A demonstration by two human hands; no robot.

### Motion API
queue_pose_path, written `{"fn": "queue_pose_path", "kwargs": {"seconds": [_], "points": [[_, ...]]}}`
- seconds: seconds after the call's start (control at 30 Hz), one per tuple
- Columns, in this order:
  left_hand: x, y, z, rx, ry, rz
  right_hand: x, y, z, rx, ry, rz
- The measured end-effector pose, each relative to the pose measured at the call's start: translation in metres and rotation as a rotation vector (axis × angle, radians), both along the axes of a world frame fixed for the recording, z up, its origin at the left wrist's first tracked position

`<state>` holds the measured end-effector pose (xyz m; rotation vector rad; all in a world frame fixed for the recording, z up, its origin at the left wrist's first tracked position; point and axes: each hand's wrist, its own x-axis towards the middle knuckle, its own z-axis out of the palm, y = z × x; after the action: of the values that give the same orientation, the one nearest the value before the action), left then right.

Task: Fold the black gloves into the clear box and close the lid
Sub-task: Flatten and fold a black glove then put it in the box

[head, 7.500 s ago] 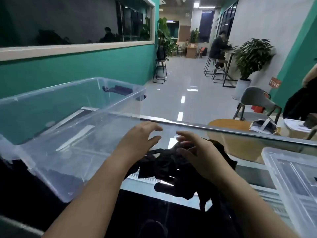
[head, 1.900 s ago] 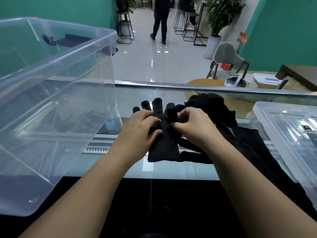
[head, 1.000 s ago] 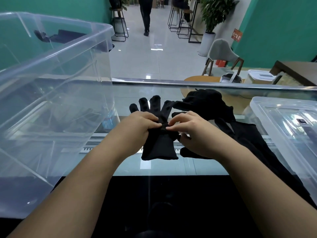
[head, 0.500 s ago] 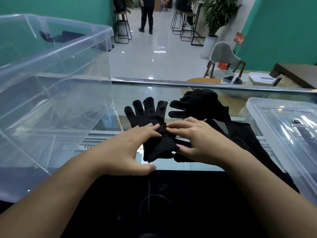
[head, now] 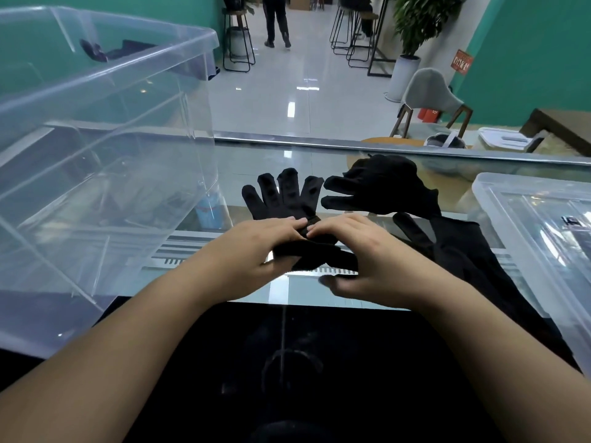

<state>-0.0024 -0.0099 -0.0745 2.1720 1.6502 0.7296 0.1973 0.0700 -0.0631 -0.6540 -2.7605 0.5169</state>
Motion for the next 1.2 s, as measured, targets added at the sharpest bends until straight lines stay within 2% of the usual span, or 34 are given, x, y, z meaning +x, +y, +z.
{"fn": "queue_pose_path", "kwargs": {"seconds": [0.1,0.17,0.27,0.37,0.57,0.67,0.8,0.97,1.07,1.13,1.2], "points": [[0.0,-0.003,0.007,-0.073,0.038,-0.02,-0.011,0.0,-0.004,0.107,0.082,-0.03],[-0.001,-0.007,0.011,-0.104,0.074,-0.004,-0.013,-0.001,0.0,0.068,0.089,-0.095],[-0.001,-0.006,0.007,-0.025,0.067,0.028,-0.011,-0.002,0.003,0.031,0.032,-0.116],[0.002,-0.004,0.008,-0.01,-0.049,0.099,-0.015,-0.005,0.006,0.015,0.05,-0.134],[0.011,0.004,0.006,-0.027,-0.327,0.275,-0.028,0.0,0.01,-0.239,0.118,-0.292],[0.012,0.007,0.003,-0.038,-0.417,0.356,-0.035,0.005,0.011,-0.281,0.101,-0.304],[0.012,0.006,0.002,0.018,-0.305,0.377,-0.045,0.013,0.009,-0.252,0.034,-0.329],[0.008,0.009,-0.003,0.136,-0.115,0.393,-0.046,0.014,0.003,-0.254,0.123,-0.37],[0.003,0.01,-0.006,0.168,-0.02,0.566,-0.045,0.014,0.001,-0.209,0.143,-0.364],[0.001,0.009,-0.005,0.122,0.026,0.677,-0.045,0.014,-0.001,-0.167,0.127,-0.366],[0.0,0.008,-0.005,0.106,0.028,0.686,-0.045,0.012,-0.002,-0.084,0.129,-0.37]]}}
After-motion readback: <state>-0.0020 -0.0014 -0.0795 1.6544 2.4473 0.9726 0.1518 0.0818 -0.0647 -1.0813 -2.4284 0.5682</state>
